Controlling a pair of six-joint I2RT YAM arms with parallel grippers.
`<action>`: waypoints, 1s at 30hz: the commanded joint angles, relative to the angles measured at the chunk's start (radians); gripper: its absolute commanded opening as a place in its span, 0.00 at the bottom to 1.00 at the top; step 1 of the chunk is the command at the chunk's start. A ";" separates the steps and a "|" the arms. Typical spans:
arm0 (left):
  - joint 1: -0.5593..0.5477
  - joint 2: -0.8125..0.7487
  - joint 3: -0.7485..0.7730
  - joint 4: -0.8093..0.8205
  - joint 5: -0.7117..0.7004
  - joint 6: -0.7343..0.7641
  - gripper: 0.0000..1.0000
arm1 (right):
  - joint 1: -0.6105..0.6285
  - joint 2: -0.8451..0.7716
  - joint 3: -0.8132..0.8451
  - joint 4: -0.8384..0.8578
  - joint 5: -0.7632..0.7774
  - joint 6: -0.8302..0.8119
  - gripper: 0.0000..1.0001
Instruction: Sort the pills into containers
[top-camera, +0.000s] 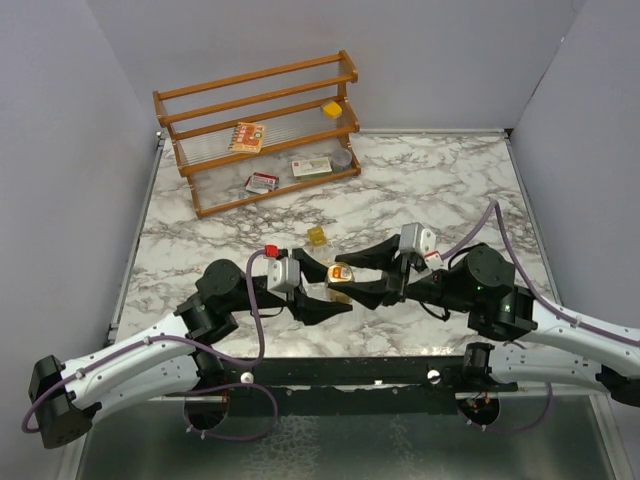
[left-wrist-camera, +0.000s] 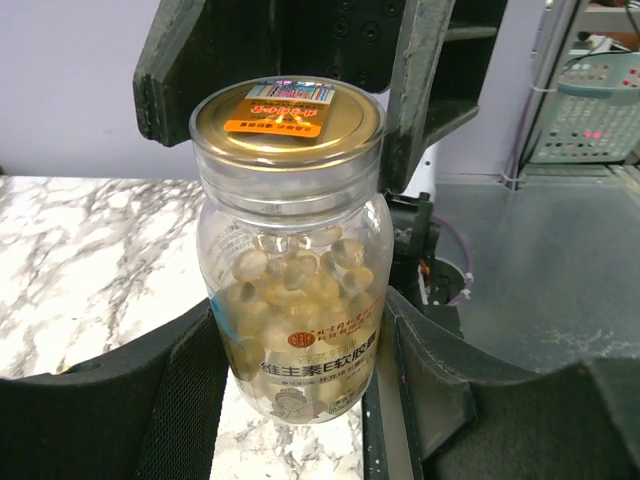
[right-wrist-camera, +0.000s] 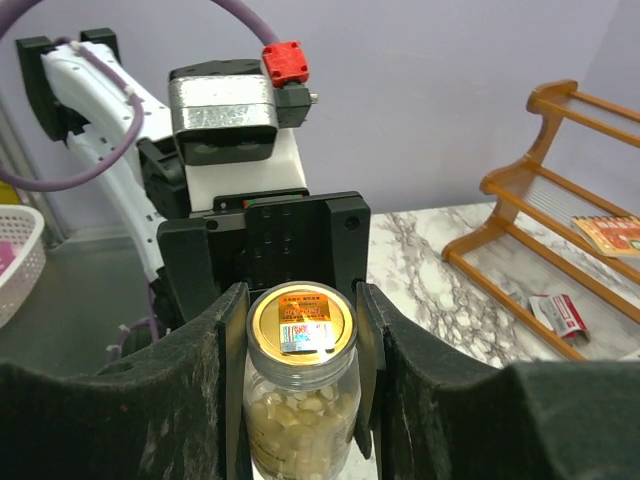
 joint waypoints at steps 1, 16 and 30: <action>0.011 -0.021 0.058 0.024 -0.209 0.038 0.00 | 0.014 0.048 0.019 -0.139 0.028 0.014 0.15; 0.011 -0.063 0.096 -0.076 -0.456 0.111 0.00 | 0.014 0.122 0.032 -0.177 0.205 0.021 0.01; 0.011 -0.028 0.110 0.071 -0.678 0.117 0.00 | 0.014 0.203 0.009 -0.104 0.418 0.008 0.01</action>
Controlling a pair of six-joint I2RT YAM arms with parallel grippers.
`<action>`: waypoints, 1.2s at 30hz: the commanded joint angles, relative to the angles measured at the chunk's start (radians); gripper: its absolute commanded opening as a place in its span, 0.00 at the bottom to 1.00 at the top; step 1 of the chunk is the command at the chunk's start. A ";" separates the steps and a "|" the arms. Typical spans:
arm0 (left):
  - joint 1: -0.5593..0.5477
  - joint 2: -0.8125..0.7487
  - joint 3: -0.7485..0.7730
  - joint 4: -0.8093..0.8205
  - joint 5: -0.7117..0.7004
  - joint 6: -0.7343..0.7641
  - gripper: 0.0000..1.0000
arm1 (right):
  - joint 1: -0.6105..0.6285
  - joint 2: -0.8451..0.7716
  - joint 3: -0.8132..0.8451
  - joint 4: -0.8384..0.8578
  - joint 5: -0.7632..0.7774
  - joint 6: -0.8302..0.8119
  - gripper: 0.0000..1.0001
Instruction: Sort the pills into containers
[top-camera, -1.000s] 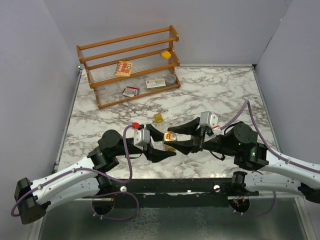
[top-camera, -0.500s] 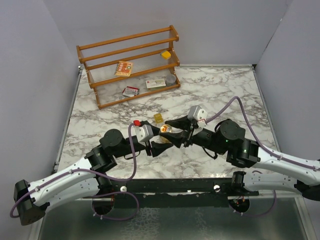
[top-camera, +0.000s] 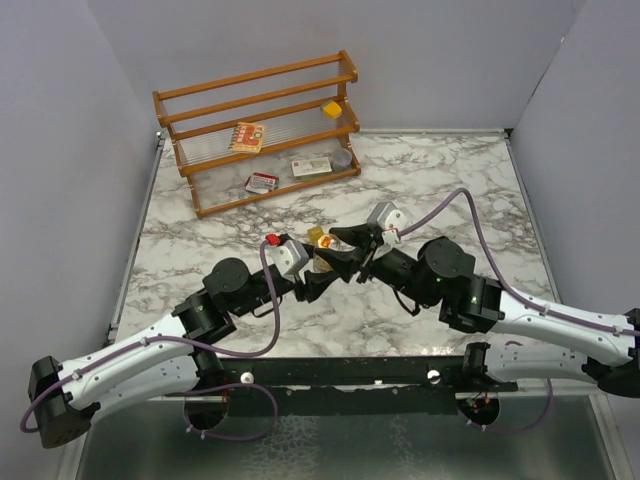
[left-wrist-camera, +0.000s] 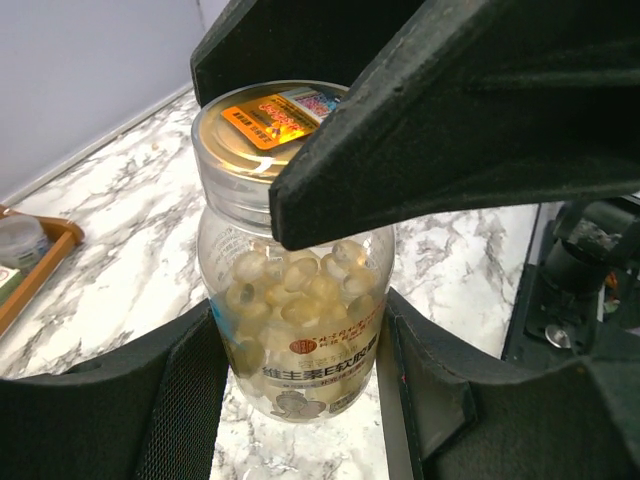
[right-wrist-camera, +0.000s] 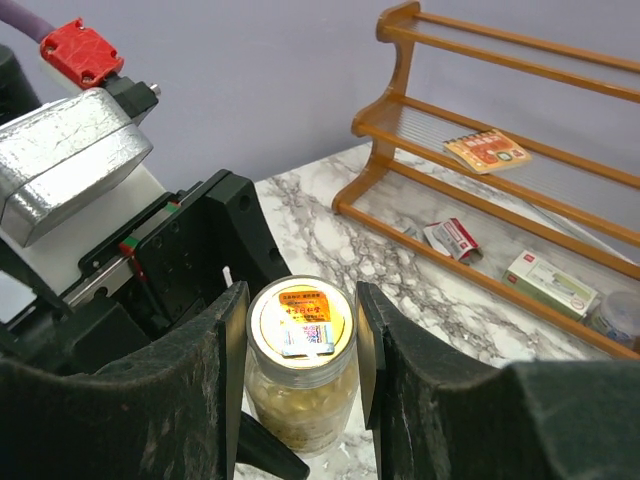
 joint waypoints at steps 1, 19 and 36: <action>0.021 0.006 0.098 0.267 -0.229 0.003 0.00 | 0.016 0.063 -0.028 -0.126 0.101 0.020 0.01; 0.021 0.087 0.107 0.278 -0.335 0.039 0.00 | 0.018 0.083 0.018 -0.086 0.204 0.036 0.75; 0.021 0.003 0.051 0.114 -0.219 -0.023 0.00 | 0.021 -0.174 -0.025 -0.100 0.059 -0.010 0.93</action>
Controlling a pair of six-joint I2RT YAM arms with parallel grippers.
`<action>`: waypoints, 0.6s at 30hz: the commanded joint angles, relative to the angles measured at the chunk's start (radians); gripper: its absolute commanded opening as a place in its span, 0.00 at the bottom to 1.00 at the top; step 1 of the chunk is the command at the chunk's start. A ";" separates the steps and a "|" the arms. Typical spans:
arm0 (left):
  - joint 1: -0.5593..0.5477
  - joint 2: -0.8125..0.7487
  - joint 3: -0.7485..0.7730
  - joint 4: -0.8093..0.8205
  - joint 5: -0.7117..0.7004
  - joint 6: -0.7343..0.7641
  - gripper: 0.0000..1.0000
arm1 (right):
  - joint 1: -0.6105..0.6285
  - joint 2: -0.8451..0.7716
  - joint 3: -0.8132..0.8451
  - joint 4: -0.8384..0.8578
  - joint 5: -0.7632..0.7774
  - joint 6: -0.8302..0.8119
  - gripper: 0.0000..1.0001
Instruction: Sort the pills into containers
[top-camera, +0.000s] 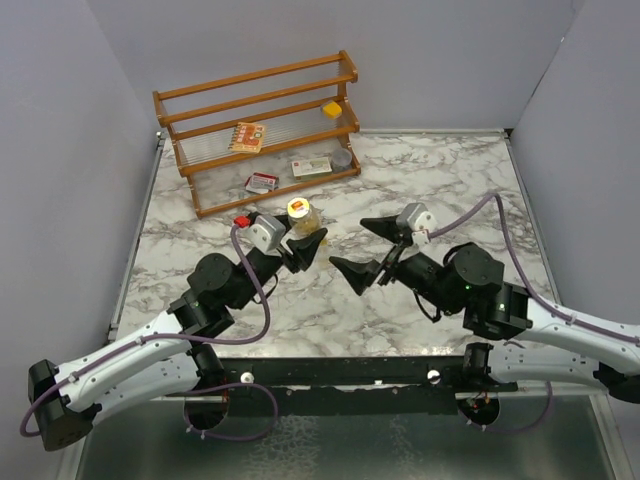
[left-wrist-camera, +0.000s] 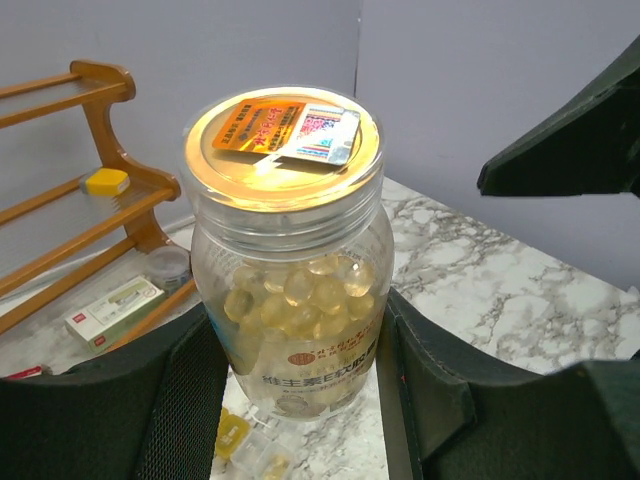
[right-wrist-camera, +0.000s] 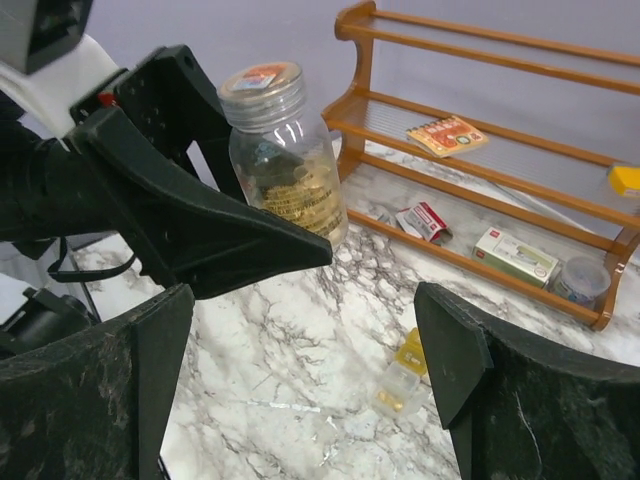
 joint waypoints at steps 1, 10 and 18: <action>0.000 -0.017 0.000 -0.045 0.142 -0.039 0.00 | 0.005 -0.116 -0.022 -0.026 -0.087 -0.026 0.93; 0.000 0.015 0.014 -0.060 0.727 -0.101 0.00 | 0.005 -0.266 -0.046 -0.016 -0.363 -0.007 0.80; -0.002 0.029 0.021 0.052 1.058 -0.173 0.00 | 0.005 -0.240 -0.029 -0.050 -0.564 0.019 0.74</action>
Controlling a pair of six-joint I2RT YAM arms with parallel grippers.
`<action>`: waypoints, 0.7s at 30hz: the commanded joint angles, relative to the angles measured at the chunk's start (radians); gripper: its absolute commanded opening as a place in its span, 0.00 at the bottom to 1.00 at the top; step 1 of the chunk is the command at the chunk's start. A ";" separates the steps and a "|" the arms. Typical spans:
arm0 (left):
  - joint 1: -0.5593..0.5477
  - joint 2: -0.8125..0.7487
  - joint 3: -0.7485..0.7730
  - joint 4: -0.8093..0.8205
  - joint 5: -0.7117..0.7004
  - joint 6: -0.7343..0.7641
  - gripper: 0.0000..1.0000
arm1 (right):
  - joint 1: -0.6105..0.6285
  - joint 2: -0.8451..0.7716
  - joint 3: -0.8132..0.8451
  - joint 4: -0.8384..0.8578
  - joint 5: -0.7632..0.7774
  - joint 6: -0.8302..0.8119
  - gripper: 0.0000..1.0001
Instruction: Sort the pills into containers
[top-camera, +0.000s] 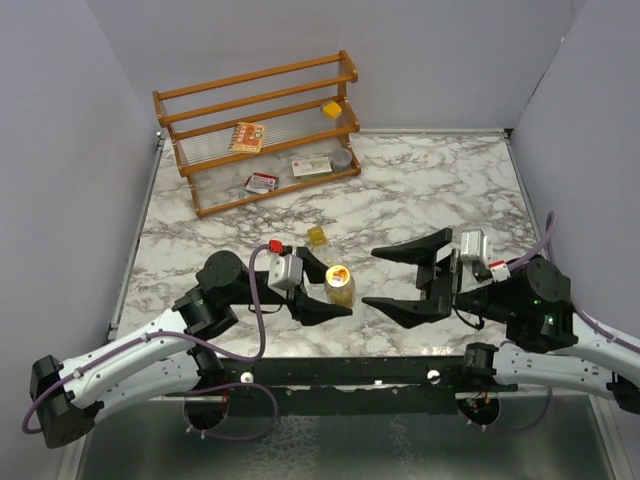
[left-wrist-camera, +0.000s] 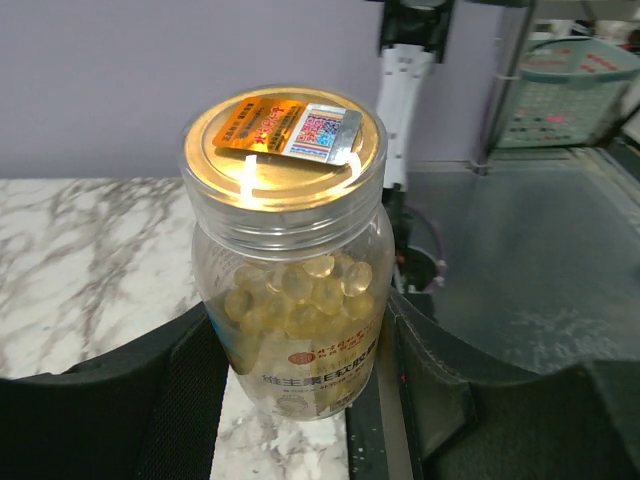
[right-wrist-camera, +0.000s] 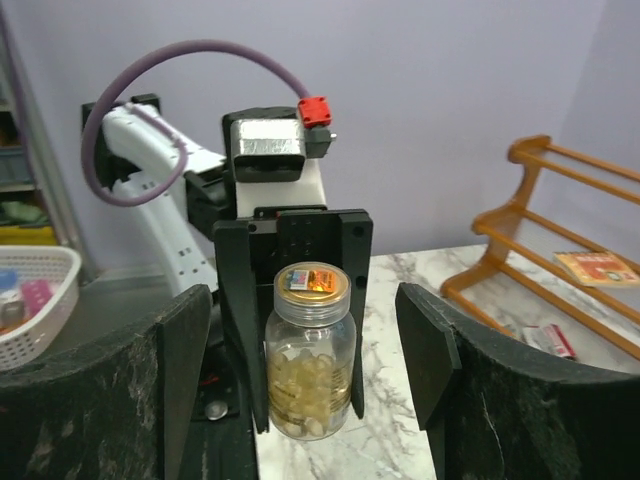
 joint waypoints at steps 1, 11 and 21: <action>-0.003 0.007 0.019 0.119 0.291 -0.065 0.00 | 0.005 0.030 0.010 -0.040 -0.160 0.021 0.70; -0.016 0.042 0.019 0.137 0.397 -0.074 0.00 | 0.004 0.063 -0.012 0.022 -0.211 0.059 0.63; -0.023 0.043 0.016 0.137 0.386 -0.066 0.00 | 0.004 0.126 -0.019 0.087 -0.299 0.117 0.61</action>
